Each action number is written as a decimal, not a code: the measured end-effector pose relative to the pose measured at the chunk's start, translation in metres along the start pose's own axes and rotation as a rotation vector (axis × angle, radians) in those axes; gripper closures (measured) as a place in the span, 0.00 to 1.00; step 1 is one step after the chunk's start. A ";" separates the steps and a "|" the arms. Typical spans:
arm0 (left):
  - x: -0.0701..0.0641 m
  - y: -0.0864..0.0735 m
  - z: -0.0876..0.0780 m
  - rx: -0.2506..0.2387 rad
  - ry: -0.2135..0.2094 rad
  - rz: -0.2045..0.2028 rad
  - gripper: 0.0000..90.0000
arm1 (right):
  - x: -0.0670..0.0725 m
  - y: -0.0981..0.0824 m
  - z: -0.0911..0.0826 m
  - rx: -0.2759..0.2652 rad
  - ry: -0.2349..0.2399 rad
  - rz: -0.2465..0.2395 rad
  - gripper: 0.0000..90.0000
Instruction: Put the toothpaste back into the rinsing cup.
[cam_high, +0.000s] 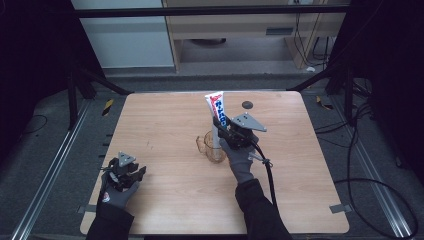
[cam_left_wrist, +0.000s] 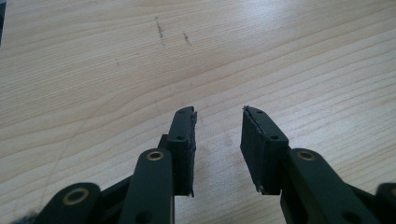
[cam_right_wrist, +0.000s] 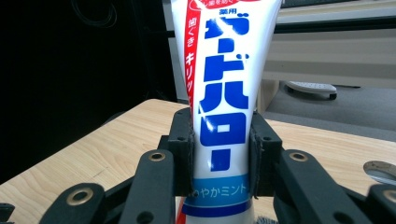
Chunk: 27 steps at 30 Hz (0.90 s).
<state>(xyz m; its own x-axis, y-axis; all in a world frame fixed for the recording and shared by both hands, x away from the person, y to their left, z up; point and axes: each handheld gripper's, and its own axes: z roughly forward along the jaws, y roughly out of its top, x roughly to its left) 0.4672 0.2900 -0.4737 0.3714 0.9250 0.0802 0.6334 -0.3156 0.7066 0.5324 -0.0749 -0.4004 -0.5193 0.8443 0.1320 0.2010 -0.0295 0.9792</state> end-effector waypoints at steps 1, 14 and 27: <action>0.000 0.000 0.000 0.000 0.000 0.001 0.72 | 0.000 -0.001 0.000 -0.001 0.000 -0.001 0.75; 0.000 0.000 0.000 0.000 0.000 0.000 0.72 | 0.002 -0.010 0.005 0.007 0.011 -0.004 0.75; 0.000 0.000 0.000 0.000 0.000 0.001 0.72 | 0.007 -0.017 0.010 0.011 0.049 -0.039 0.75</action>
<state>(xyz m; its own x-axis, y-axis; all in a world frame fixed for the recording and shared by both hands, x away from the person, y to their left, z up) 0.4673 0.2898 -0.4738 0.3721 0.9246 0.0809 0.6333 -0.3167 0.7062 0.5334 -0.0632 -0.4172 -0.5667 0.8176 0.1018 0.1888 0.0086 0.9820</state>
